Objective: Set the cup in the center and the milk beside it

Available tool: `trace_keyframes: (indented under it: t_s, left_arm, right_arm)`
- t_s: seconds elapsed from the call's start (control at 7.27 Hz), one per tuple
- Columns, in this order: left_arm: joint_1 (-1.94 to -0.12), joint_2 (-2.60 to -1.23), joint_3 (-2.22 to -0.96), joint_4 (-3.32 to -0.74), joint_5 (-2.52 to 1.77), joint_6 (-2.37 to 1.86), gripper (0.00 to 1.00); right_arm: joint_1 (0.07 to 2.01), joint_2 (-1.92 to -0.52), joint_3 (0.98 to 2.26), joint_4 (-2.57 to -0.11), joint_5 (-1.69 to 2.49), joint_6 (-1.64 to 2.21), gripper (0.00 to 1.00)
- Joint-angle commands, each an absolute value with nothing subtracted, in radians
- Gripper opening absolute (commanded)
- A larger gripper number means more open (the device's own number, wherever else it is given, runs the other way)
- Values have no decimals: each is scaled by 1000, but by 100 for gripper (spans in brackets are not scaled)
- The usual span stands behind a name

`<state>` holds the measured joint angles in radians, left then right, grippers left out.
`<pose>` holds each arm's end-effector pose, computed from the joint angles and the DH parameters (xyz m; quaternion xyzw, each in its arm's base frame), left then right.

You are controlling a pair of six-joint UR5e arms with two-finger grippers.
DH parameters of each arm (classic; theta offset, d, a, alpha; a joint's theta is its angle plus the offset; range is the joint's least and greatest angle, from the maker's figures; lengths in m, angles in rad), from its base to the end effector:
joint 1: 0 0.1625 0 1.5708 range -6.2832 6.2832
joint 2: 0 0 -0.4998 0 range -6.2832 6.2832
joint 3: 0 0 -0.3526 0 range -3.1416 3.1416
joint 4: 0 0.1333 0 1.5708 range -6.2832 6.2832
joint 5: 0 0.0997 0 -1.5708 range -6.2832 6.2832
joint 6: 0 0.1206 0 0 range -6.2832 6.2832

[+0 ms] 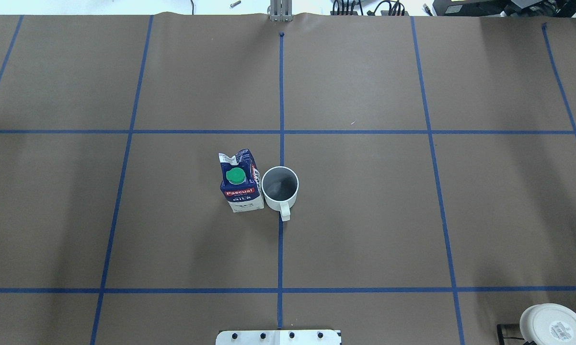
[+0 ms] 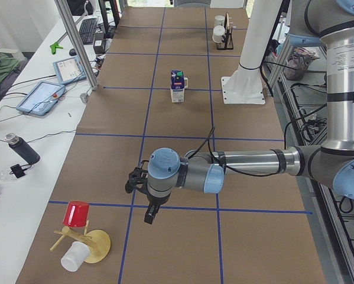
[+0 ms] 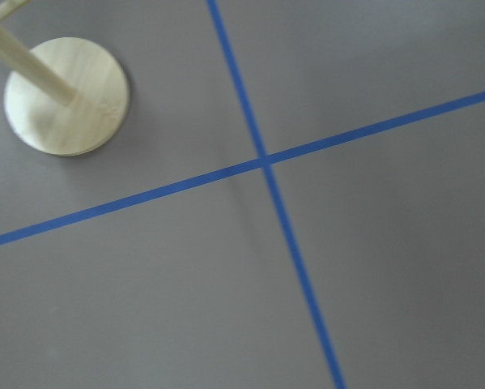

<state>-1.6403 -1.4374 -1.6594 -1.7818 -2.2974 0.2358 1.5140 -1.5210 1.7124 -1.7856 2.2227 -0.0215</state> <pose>-0.0808 -0.3944 0.7461 0.1305 0.3382 0.1068 0.9258 0.0334 -0.4711 0.6928 -0.0167 -0.3199 -0.0333 0.9467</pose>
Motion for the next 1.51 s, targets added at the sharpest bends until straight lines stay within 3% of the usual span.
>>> trace_keyframes:
  t_s: [0.0,1.38]
  left_arm:
    - [-1638,-1443,-1704,-1680,-2283,244,99]
    - [-1635,-1431,-1730,-1646,-2286,247,99]
  right_arm:
    - [1514,-1522,1715,-1786,2223,-21,100]
    - [1476,-1528,1720,-1756,2223,-21,100]
